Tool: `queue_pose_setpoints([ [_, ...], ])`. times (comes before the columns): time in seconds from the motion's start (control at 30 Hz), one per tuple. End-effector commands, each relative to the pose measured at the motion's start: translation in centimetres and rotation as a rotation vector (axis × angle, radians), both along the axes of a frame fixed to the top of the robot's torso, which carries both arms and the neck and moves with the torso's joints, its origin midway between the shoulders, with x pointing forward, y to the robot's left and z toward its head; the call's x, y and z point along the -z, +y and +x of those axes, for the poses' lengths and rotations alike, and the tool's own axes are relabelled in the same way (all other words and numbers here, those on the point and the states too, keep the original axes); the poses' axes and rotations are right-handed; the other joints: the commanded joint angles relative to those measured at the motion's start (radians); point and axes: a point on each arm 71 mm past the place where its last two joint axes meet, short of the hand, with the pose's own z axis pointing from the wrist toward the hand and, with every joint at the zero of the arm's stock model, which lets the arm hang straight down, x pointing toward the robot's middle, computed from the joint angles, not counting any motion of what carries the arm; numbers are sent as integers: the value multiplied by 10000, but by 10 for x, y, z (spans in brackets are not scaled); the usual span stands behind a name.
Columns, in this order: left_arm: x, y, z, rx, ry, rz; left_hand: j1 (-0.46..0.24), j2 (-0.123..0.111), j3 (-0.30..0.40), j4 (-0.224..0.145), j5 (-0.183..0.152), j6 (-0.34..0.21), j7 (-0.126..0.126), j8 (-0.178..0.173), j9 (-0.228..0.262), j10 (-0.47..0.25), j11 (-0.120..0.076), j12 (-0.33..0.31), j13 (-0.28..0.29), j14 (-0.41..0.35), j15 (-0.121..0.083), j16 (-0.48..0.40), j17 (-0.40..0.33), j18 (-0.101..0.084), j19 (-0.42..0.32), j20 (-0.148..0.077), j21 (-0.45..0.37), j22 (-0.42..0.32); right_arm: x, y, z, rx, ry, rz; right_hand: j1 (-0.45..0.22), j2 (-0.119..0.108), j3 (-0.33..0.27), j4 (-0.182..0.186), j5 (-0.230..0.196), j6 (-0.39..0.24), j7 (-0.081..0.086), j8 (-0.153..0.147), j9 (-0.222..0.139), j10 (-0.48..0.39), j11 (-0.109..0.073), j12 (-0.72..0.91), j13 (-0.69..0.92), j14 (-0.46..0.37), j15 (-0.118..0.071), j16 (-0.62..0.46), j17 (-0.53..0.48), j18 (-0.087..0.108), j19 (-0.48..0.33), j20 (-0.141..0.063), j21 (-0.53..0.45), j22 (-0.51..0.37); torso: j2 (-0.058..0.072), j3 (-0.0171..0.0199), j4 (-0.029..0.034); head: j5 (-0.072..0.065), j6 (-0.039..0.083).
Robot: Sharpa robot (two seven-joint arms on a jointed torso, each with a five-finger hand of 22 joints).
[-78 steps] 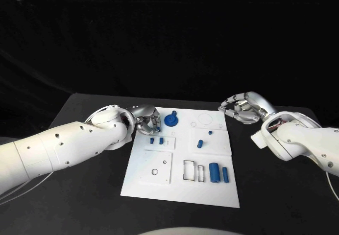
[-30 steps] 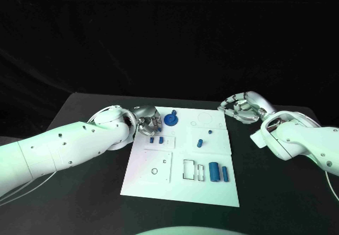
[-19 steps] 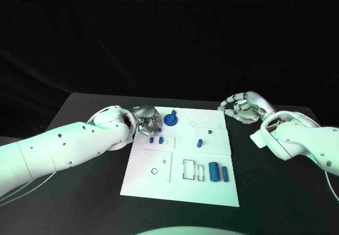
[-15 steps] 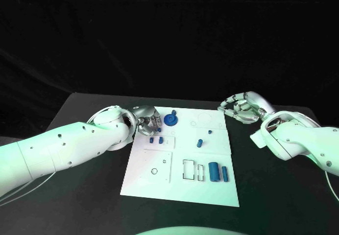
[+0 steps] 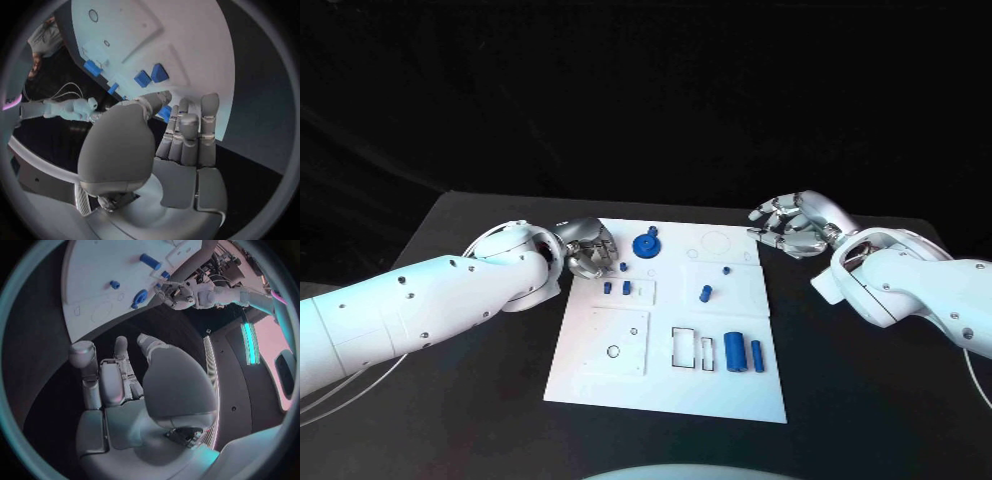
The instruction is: Assemble the parts on the task board
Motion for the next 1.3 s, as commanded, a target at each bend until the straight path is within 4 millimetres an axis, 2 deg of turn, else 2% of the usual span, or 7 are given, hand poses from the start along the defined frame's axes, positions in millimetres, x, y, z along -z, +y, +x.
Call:
queue_pose_setpoints([
  [0.03, -3, 10, 1, -710, 773, -2671, -89, -74, -148, 15, -16, 61, 73, -49, -25, -173, 33, -96, -4, -408, 57, -287, -650, 292, -460, 50, -474, -642, 5, 5, -2, -825, 266, -829, 355, -104, 392, -216, -133, 53, 137, -74, -58, 100, 10, -956, -784, 54, 50, -25, 28, 33, 140, 51, 18, 66, -14, 12, 14, -132, 16],
  [0.07, -5, 17, 1, -970, 856, -3454, -216, -80, -422, 96, -39, 95, 105, -59, -49, -430, 91, -146, -18, -1037, 112, -730, -1726, 305, -679, 116, -740, -821, 5, 6, -2, -1001, 211, -1117, 472, -226, 666, -361, -245, 145, 167, -104, -104, 245, 37, -1556, -1317, 85, 81, 0, 85, 18, 206, 70, 85, 139, -10, 2, 19, -179, 34],
  [0.23, -13, 35, 2, -1576, 859, -5985, -306, 5, -696, 228, -37, 146, 160, -61, -70, -555, 137, -116, -11, -1385, 156, -945, -2309, 303, -776, 162, -915, -927, 7, 10, -3, -1487, -12, -2073, 643, -451, 1410, -812, -341, 540, 185, -212, -229, 787, 81, -2779, -2423, 169, 111, 136, 311, -21, 358, 84, 312, 377, -5, 9, 6, -320, 85],
  [0.47, -28, 54, -2, -2307, 515, -9908, -467, 342, -1416, 633, -7, 234, 158, -63, -127, -760, 159, 122, 56, -2051, 214, -1377, -2705, 308, -1082, 240, -1635, -1370, 12, 22, -7, -2047, -863, -4200, 457, -619, 1791, -1137, -373, 970, -24, -205, -274, 1083, -15, -3397, -3002, 291, 50, 409, 720, -143, 663, 47, 930, 873, 18, -9, -20, -475, 149],
  [0.67, -37, 53, -8, -2477, 219, -12059, -27, 700, -1281, 438, 32, 603, -72, 194, -55, 111, -129, 918, 349, -1949, -25, -1289, -2791, 325, -862, 62, -1752, -1491, 16, 37, -8, -2109, -1368, -5401, 413, -669, 2025, -1349, -445, 909, 130, -379, -367, 1121, 97, -3778, -3351, 355, 117, 576, 957, -243, 889, 81, 1396, 1237, 25, 2, 7, -555, 176],
  [1.07, -44, 43, -22, -2265, 184, -13227, 44, 718, -1273, 365, 36, 649, -112, 244, -46, 142, -179, 1069, 408, -1979, -68, -1300, -2825, 313, -837, 6, -1789, -1518, 26, 61, -7, -2594, -1413, -6491, 199, -831, 2146, -1528, -733, 808, 234, -580, -468, 1158, 201, -4092, -3661, 375, 212, 692, 1095, -268, 935, 171, 1554, 1405, 27, 7, 27, -562, 110],
  [1.3, -45, 41, -24, -2236, 116, -13303, 65, 723, -1267, 344, 36, 653, -112, 251, -46, 138, -185, 1095, 419, -1984, -75, -1301, -2831, 312, -832, -3, -1796, -1523, 33, 71, -9, -2901, -1434, -6488, 233, -687, 2261, -1646, -723, 1053, 137, -490, -431, 1514, 100, -3995, -3670, 377, 150, 726, 1138, -268, 965, 157, 1639, 1489, 41, -15, 36, -592, 60],
])
